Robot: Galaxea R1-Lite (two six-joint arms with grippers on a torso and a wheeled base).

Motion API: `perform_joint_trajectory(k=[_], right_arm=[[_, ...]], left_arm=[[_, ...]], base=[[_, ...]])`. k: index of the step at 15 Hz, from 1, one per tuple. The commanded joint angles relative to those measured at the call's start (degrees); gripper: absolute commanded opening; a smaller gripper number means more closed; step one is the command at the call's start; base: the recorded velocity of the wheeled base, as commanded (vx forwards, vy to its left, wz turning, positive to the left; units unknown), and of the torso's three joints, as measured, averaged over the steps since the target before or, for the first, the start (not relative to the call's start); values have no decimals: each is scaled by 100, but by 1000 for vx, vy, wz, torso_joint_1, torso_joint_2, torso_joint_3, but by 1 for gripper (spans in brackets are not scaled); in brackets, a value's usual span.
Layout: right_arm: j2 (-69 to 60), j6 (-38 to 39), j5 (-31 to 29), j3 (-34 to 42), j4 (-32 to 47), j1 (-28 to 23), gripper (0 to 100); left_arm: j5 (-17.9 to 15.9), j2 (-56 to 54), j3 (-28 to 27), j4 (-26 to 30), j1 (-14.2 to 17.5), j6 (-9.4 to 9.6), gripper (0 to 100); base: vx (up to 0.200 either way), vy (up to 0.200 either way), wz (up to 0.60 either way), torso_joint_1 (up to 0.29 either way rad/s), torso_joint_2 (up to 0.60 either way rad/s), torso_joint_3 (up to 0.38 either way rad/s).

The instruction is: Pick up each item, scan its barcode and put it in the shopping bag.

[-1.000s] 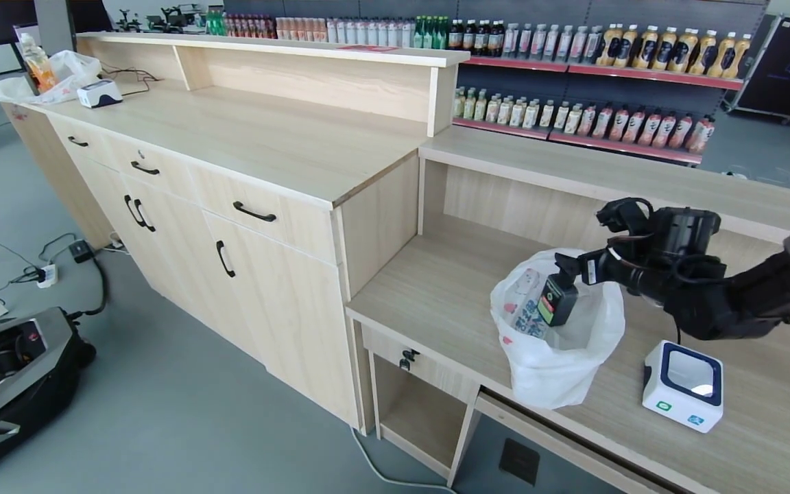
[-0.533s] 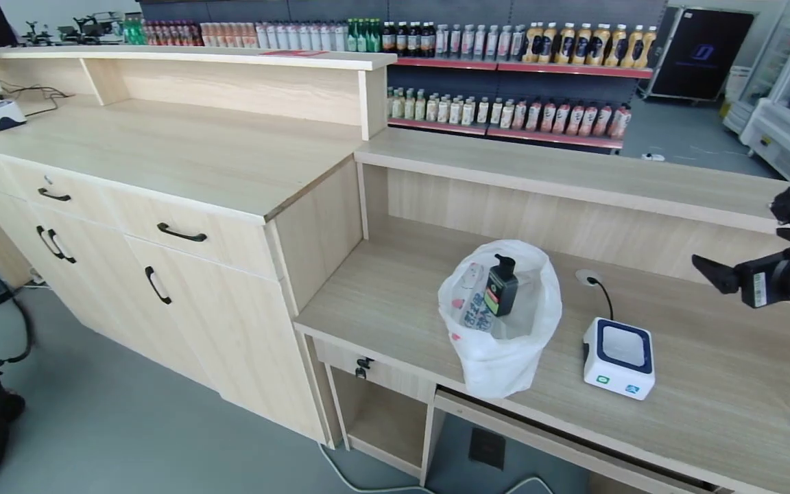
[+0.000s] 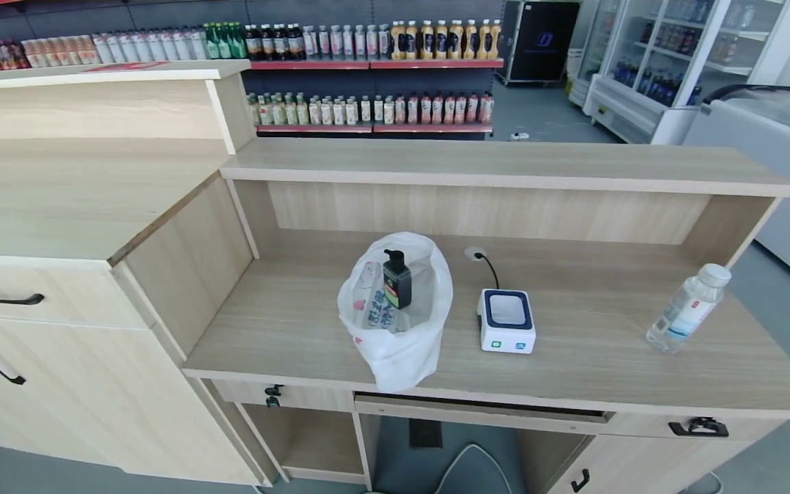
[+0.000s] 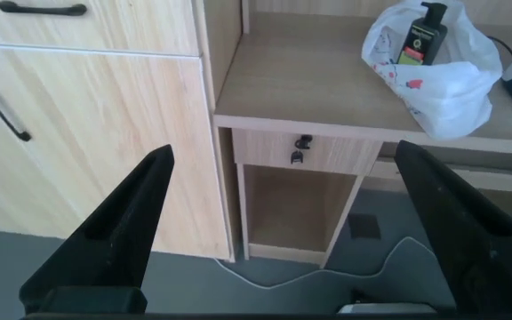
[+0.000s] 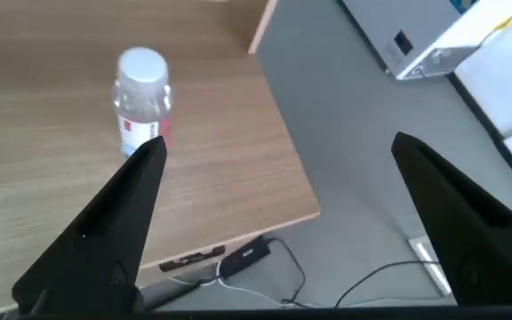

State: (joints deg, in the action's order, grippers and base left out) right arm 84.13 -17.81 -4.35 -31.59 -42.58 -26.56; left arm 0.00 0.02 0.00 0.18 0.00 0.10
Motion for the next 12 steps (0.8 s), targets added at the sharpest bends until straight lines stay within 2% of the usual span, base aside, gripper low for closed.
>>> perform_joint_trajectory(k=[1,3,5,12], right_arm=[[948,612,435,-49,-101,-253,100],[1510,682,1420,74,-725,-420,100],[1870,682,1543,100,-1156,-402,100],[2661,173,1736,-129,-1639,-429,100]], left_arm=[[0,-2,0,-1,0,-1,100],[0,-2,0,-1,0,-1,100],[0,-2,0,-1,0,-1,100],[0,-2,0,-1,0,-1,100]], base=[[0,0,0,0,0,0],[0,0,0,0,0,0],[0,0,0,0,0,0],[0,0,0,0,0,0]])
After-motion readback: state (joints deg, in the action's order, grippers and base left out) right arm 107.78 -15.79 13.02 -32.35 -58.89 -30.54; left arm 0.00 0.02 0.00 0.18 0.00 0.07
